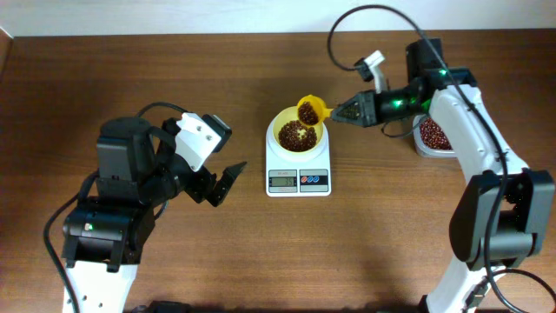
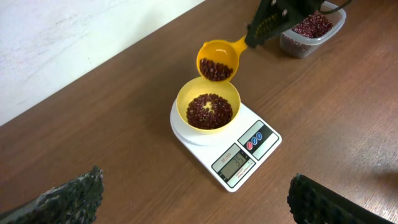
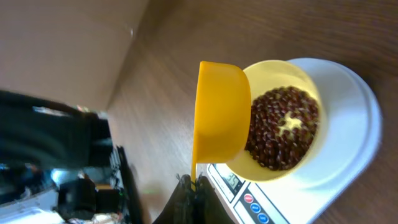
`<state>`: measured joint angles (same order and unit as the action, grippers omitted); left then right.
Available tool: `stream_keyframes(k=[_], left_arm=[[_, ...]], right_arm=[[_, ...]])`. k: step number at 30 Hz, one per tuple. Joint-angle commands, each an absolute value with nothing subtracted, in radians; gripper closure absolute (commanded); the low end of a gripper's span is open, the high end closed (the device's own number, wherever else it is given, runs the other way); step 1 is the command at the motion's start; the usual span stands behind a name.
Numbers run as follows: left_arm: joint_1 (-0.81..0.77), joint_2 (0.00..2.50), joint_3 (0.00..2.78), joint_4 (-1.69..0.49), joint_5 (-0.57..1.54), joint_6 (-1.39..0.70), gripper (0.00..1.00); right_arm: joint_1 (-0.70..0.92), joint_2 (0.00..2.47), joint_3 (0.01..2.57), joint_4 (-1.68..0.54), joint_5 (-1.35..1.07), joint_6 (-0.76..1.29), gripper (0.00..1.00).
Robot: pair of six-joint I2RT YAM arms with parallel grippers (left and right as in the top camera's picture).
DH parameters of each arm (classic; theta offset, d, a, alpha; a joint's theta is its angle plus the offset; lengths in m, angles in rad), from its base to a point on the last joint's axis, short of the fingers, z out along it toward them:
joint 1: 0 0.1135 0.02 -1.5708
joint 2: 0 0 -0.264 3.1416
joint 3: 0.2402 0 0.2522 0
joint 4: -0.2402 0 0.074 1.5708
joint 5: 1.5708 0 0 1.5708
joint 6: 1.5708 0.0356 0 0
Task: Scoop item into bowl and weigh 50g on scale
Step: 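Carry the refilled scoop back over the yellow bowl, then tilt the scoop over the bowl to pour beans, right gripper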
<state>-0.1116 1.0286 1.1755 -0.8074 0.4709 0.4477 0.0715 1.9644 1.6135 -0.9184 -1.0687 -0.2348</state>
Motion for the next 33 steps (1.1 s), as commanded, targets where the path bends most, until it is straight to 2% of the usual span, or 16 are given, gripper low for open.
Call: stream_keyframes(k=[1,5,11,33], left_arm=[[-0.109,1.028,1.196,-0.806,0.467,0.436,0.01],[-0.109,1.028,1.196,-0.806,0.467,0.436,0.01],[-0.109,1.028,1.196,-0.806,0.467,0.436,0.01],[-0.109,1.028,1.196,-0.806,0.467,0.436,0.01]], right_arm=[[0.111,1.954,1.612,-0.919,-1.053,-0.459,0.96],[0.111,1.954,1.612,-0.918,-1.008,-0.715,0.96],[0.112,1.954,1.612,-0.915,-0.955,-0.909,0.96],[0.112,1.954,1.612,-0.882,-0.956,-0.908,0.96]])
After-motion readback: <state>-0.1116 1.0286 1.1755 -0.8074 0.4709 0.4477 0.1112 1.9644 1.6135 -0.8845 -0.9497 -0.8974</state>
